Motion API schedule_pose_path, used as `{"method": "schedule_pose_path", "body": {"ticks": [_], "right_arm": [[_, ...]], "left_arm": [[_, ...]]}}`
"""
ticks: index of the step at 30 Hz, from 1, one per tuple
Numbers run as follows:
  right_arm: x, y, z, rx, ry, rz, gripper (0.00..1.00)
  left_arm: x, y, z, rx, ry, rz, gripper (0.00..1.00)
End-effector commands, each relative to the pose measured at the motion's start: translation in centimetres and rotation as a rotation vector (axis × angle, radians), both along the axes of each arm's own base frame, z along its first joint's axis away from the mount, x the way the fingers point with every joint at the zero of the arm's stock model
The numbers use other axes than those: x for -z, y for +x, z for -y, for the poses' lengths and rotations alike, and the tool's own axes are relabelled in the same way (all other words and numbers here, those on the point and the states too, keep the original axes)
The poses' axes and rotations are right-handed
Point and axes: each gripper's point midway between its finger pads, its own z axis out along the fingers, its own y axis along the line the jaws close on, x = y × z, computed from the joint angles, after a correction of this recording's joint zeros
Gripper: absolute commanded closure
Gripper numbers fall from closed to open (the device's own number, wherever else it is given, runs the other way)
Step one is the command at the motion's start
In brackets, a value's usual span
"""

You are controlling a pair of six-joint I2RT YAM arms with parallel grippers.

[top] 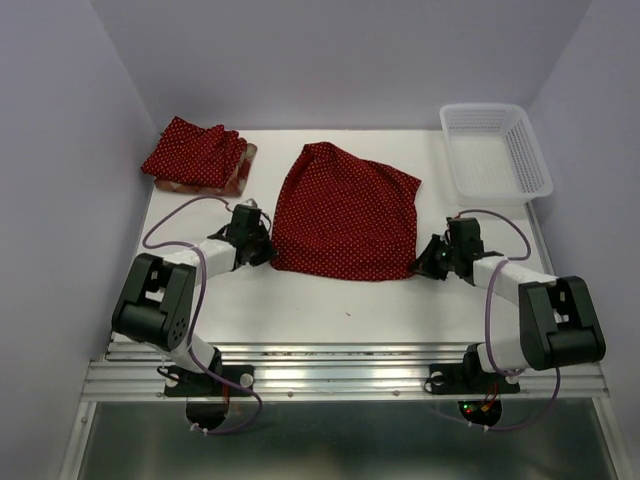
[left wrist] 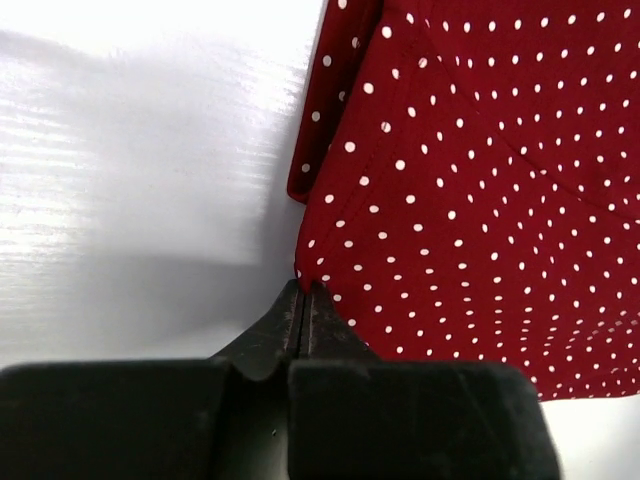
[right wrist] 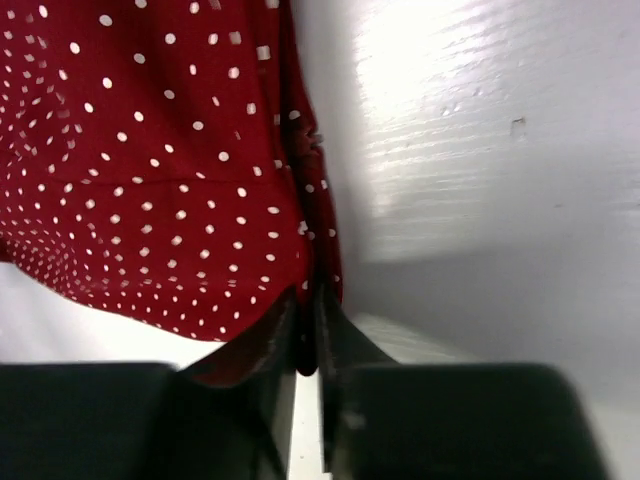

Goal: Fold and stack the skirts
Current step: Flatten the skirt out

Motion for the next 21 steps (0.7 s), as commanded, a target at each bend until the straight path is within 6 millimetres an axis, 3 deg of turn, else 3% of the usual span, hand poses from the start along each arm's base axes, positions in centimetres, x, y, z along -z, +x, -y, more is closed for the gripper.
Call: {"method": "schedule_pose_path", "body": {"ticks": [1,3,6,7,8,10,13,14,15,16,17,18,20,21], "right_arm": [[-1.7,0.0,-0.9,-0.032,0.043,0.049,0.97],[-4.2,0.1,-0.9,-0.046,0.043,0.122,0.99],[-8.4,0.0,0.2,-0.031,-0.011,0.236,0.99],[-10.7,0.7,0.7,-0.010,-0.034,0.296,0.99],[-13.1,0.1,1.1,-0.004,-0.048,0.352,0.99],[-17.0,0.1,1.6,0.013,-0.060,0.448,0.99],[-26.0,-0.3,2.6,0.066,-0.073,0.669,0.99],[-27.9,-0.5,2.7,0.075,-0.070,0.715,0.99],[-31.4,-1.1,3.0,0.084,-0.073,0.801,0.99],[-31.5,-1.2,3.0,0.083,-0.074,0.807,0.99],[-33.1,-1.3,3.5,0.108,-0.087,0.841,0.99],[-36.1,-1.7,3.8,0.119,-0.090,0.909,0.99],[-38.6,-1.8,4.4,0.148,-0.104,0.966,0.99],[-40.6,-2.1,4.6,0.158,-0.111,1.014,0.99]], "left_arm": [[0.6,-2.3,0.1,0.022,-0.015,-0.051,1.00],[-0.8,-2.9,0.5,0.027,-0.049,-0.036,1.00],[-5.1,-3.0,1.0,0.016,-0.112,0.059,1.00],[-8.4,-2.8,1.1,0.018,-0.145,0.149,1.00],[-11.0,-2.5,1.1,0.004,-0.167,0.209,1.00],[-15.2,-2.8,0.8,-0.007,-0.198,0.304,1.00],[-26.5,-4.2,0.0,-0.025,-0.309,0.594,1.00],[-28.9,-4.6,-0.2,-0.026,-0.329,0.651,1.00],[-33.2,-5.4,-0.6,-0.025,-0.361,0.750,1.00],[-34.9,-5.6,-0.8,-0.027,-0.370,0.785,1.00],[-36.9,-6.1,-1.1,-0.029,-0.383,0.835,1.00],[-40.1,-6.6,-1.6,-0.039,-0.400,0.910,1.00],[-42.4,-6.4,-2.0,-0.047,-0.392,0.974,1.00],[-44.6,-6.5,-2.3,-0.063,-0.399,1.023,1.00]]}}
